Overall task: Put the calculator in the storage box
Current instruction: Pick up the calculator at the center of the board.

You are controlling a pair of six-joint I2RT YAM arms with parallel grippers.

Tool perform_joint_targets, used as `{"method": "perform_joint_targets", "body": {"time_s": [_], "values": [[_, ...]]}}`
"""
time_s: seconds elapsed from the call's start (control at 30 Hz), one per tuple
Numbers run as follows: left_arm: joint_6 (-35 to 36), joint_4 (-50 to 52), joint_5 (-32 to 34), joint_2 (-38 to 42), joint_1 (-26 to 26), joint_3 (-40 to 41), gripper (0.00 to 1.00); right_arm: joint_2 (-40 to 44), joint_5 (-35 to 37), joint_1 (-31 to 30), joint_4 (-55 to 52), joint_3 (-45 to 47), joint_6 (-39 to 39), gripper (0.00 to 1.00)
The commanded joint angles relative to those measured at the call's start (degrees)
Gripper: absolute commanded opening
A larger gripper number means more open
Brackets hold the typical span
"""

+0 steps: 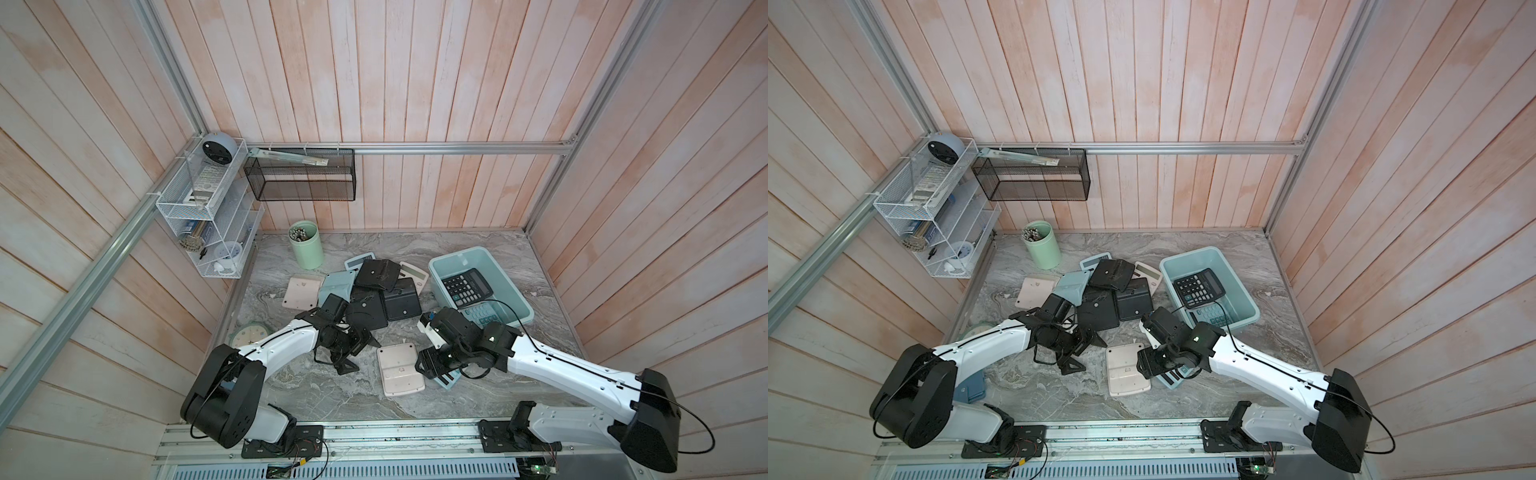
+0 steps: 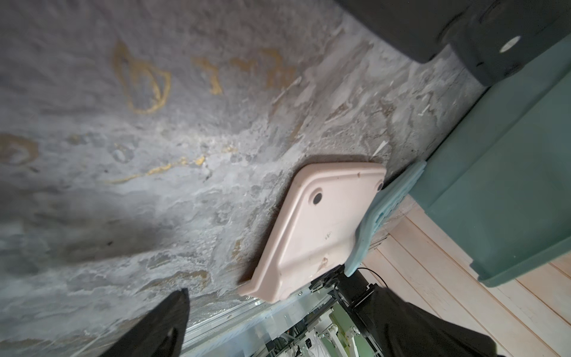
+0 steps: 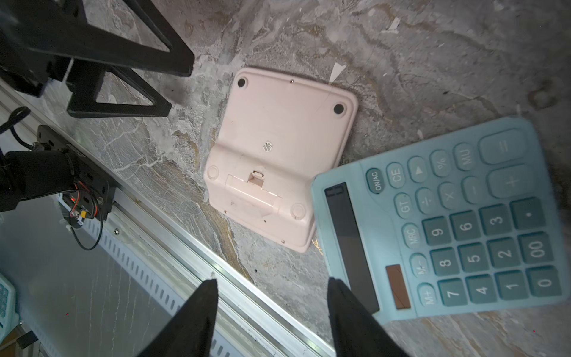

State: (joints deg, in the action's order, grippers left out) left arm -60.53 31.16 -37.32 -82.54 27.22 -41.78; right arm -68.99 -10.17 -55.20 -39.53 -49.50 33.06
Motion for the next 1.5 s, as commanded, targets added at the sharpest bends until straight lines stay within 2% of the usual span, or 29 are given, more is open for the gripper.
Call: {"method": "perform_joint_targets", "body": {"time_s": [0.0, 0.27, 0.5, 0.7, 0.93, 1.1, 1.2, 1.33, 1.47], "values": [[0.2, -2.2, -0.9, -0.7, 1.1, 1.3, 0.95, -2.4, -0.1, -1.6, 3.3, 1.3, 2.6, 0.63], [-2.0, -9.1, -1.8, -0.3, 1.4, 6.0, 0.91, -11.3, -0.8, -3.1, 7.4, 2.3, 5.1, 0.62], [-5.4, -16.3, -2.7, 0.1, 1.5, 9.9, 0.91, -21.5, -1.3, -3.6, 0.6, -4.1, 2.3, 0.62], [-8.2, -22.5, -2.8, -0.6, 1.6, 12.5, 0.91, -22.1, 0.2, -4.0, 2.0, -4.4, 1.6, 0.65], [-8.5, -27.9, -3.3, -3.8, 1.6, 14.1, 0.87, -26.1, -3.0, -3.4, 6.5, -6.5, -1.8, 0.7], [-9.7, -32.1, -4.3, -5.2, 1.6, 14.7, 0.84, -26.2, -5.0, -2.2, 9.8, -6.0, -3.0, 0.69], [-12.5, -36.6, -5.8, -5.1, 1.6, 14.9, 0.79, -25.2, -6.9, -1.4, 13.1, -4.4, -3.4, 0.68], [-16.1, -39.5, -6.2, -1.0, 1.6, 14.9, 0.72, -24.3, -9.9, 0.3, 15.1, -3.9, -5.3, 0.67], [-18.4, -41.0, -6.4, 1.5, 1.3, 15.0, 0.6, -23.6, -13.9, 3.0, 17.8, -3.2, -5.6, 0.66]]}}
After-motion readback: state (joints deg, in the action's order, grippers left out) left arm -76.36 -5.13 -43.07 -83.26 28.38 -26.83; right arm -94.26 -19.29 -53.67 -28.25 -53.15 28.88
